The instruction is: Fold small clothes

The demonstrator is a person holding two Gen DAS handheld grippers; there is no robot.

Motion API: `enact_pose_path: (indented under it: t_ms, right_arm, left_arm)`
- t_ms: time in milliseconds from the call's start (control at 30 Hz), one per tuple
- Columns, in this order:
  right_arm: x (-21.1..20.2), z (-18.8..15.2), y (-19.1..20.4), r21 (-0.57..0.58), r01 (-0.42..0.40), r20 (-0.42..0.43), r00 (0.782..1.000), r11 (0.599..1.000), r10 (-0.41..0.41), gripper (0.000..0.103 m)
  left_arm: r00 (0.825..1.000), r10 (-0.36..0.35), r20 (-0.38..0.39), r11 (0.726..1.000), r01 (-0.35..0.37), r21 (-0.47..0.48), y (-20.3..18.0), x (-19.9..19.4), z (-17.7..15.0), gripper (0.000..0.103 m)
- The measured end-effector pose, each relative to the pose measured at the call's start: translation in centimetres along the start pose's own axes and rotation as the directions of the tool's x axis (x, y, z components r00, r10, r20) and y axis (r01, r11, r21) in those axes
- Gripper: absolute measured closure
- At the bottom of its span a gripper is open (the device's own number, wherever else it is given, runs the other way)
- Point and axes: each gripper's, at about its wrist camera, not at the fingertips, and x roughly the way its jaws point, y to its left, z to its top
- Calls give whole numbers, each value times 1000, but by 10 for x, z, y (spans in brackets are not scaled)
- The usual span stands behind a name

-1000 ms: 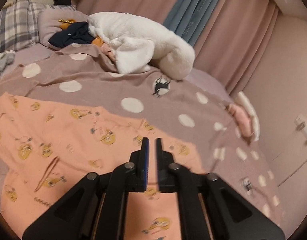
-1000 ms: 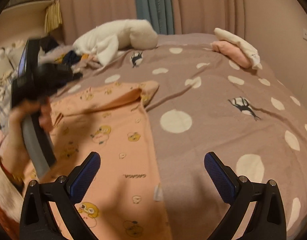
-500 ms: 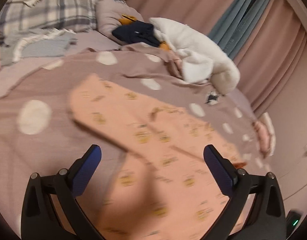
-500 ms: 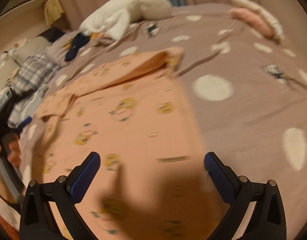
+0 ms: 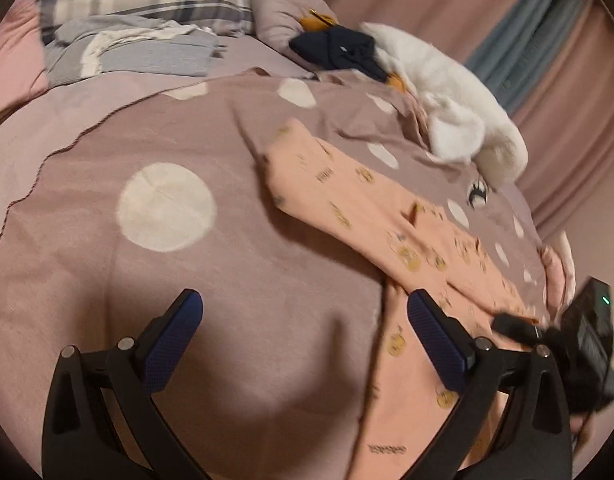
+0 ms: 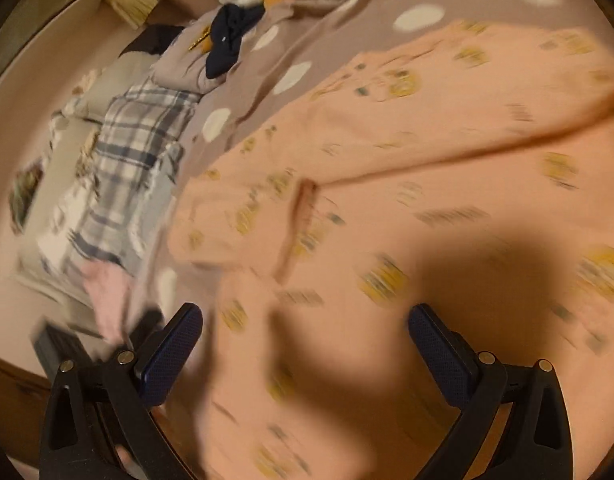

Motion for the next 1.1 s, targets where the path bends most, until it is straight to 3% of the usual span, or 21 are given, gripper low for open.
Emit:
enact_pose_path:
  t_ms: [100, 167, 267, 300, 333, 400, 500, 567, 700, 733, 767, 933, 1100]
  right_arm:
    - [15, 13, 2, 90, -17, 25, 1000, 996, 15, 0]
    - [20, 16, 5, 129, -28, 59, 998, 991, 21, 0]
    - [24, 16, 14, 121, -1, 87, 996, 993, -9, 1]
    - [25, 16, 16, 107, 12, 96, 995, 994, -23, 5]
    - [25, 19, 19, 91, 14, 108, 994, 996, -24, 20]
    - [35, 25, 20, 92, -25, 81, 997, 995, 18, 33]
    - [46, 27, 21, 100, -34, 76, 997, 994, 26, 33]
    - [45, 29, 28, 73, -12, 92, 996, 997, 6, 39]
    - [42, 31, 24, 91, 3, 97, 995, 996, -12, 63]
    - [42, 32, 24, 92, -3, 98, 995, 996, -6, 78]
    - [40, 31, 22, 95, -35, 87, 996, 995, 27, 83]
    - [36, 31, 28, 87, -24, 102, 995, 996, 15, 94]
    - [33, 42, 47, 52, -33, 129, 991, 998, 26, 96]
  left_arm:
    - [1000, -10, -9, 996, 10, -85, 18, 5, 7, 1]
    - [999, -52, 10, 985, 52, -167, 29, 2, 13, 1]
    - [997, -67, 34, 974, 73, -213, 35, 1, 19, 1]
    - [998, -66, 21, 978, 69, -196, 33, 1, 21, 1]
    - [998, -66, 11, 981, 67, -180, 30, 1, 22, 1]
    - [998, -63, 20, 981, 66, -182, 31, 0, 22, 1]
    - [998, -64, 22, 978, 67, -199, 34, 1, 21, 1]
    - [998, -57, 15, 982, 58, -179, 32, 2, 19, 1]
    - [999, -35, 10, 987, 37, -159, 32, 5, 19, 1]
    - [999, -35, 8, 986, 36, -162, 32, 6, 19, 1]
    - [999, -36, 7, 985, 37, -167, 33, 7, 19, 1]
    - [999, -38, 1, 986, 38, -163, 35, 8, 21, 1]
    - [1000, 18, -5, 995, -18, -100, 26, 13, 16, 1]
